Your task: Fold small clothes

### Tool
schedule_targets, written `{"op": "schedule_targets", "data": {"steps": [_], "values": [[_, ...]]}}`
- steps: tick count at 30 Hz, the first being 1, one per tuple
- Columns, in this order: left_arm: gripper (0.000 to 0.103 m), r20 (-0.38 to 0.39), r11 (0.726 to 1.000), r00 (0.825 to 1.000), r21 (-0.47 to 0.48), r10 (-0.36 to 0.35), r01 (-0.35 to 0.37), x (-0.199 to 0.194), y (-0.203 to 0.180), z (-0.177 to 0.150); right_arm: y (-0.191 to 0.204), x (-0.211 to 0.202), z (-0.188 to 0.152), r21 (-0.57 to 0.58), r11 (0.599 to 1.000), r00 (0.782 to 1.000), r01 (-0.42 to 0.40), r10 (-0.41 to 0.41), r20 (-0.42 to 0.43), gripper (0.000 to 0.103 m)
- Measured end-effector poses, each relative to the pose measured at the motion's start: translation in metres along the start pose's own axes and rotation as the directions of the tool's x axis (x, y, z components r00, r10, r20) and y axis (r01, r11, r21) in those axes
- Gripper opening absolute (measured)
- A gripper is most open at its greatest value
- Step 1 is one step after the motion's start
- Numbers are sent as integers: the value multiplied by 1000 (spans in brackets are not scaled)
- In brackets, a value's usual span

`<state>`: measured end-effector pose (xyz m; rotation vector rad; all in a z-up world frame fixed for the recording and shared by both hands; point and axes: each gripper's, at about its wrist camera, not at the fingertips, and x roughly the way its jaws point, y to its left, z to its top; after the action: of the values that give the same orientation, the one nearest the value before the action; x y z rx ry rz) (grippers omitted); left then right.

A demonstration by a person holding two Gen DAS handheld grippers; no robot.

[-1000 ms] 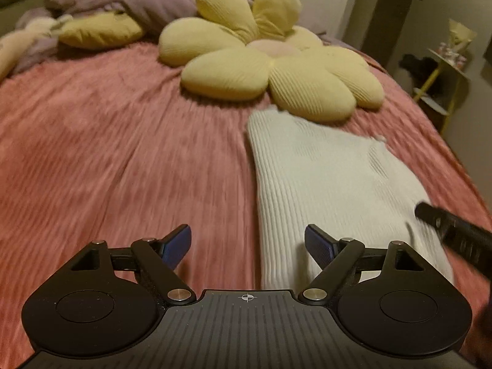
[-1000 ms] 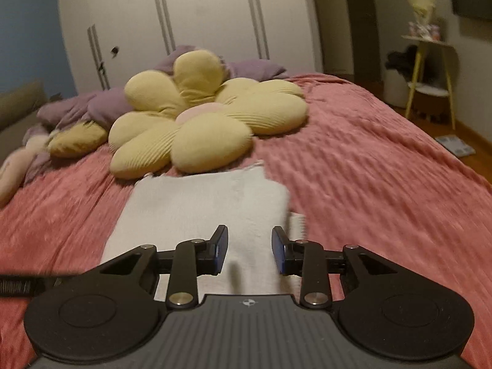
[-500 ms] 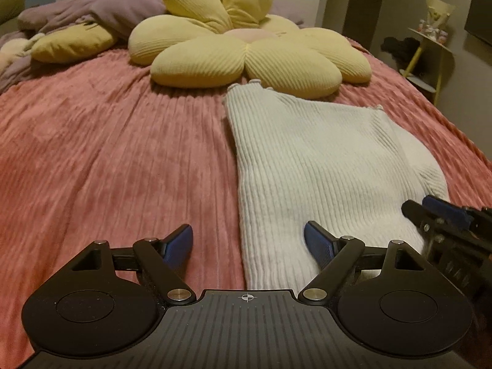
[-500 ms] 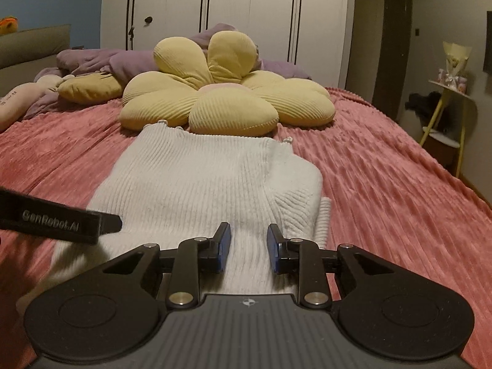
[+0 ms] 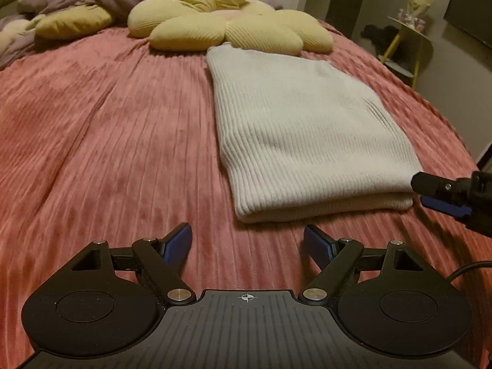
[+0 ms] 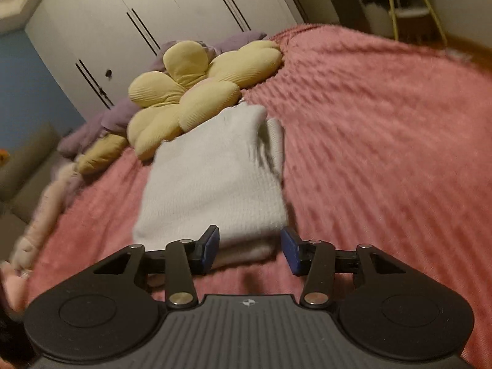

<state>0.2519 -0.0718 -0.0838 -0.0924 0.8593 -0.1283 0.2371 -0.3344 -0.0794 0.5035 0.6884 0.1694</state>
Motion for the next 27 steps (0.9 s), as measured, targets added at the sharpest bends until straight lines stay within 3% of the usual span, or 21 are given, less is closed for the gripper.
{"op": "schedule_targets", "data": {"steps": [3, 8, 14, 19, 21, 25, 27], "values": [[84, -6, 999, 1000, -38, -6, 6, 0, 2, 7, -6, 7, 6, 55, 998, 1000, 1, 0, -25, 36], [78, -19, 993, 1000, -119, -16, 13, 3, 9, 19, -25, 11, 8, 271, 958, 995, -95, 103, -17, 35], [79, -31, 992, 1000, -130, -1, -3, 4, 8, 22, -30, 22, 3, 448, 866, 968, -220, 251, -11, 36], [79, -63, 994, 998, -102, 25, -31, 6, 7, 21, -19, 43, -1, 428, 891, 978, -150, 197, -67, 31], [79, -67, 994, 997, -102, 33, -39, 5, 9, 21, -13, 47, -1, 378, 920, 985, -104, 147, -88, 9], [79, -67, 992, 997, -113, 40, -48, 2, 12, 22, 6, 36, 0, 209, 977, 996, -35, 50, -69, 7], [79, -61, 993, 997, -107, 51, -58, -1, 13, 22, 12, 24, -1, 177, 983, 998, -51, 59, -37, 6]]}}
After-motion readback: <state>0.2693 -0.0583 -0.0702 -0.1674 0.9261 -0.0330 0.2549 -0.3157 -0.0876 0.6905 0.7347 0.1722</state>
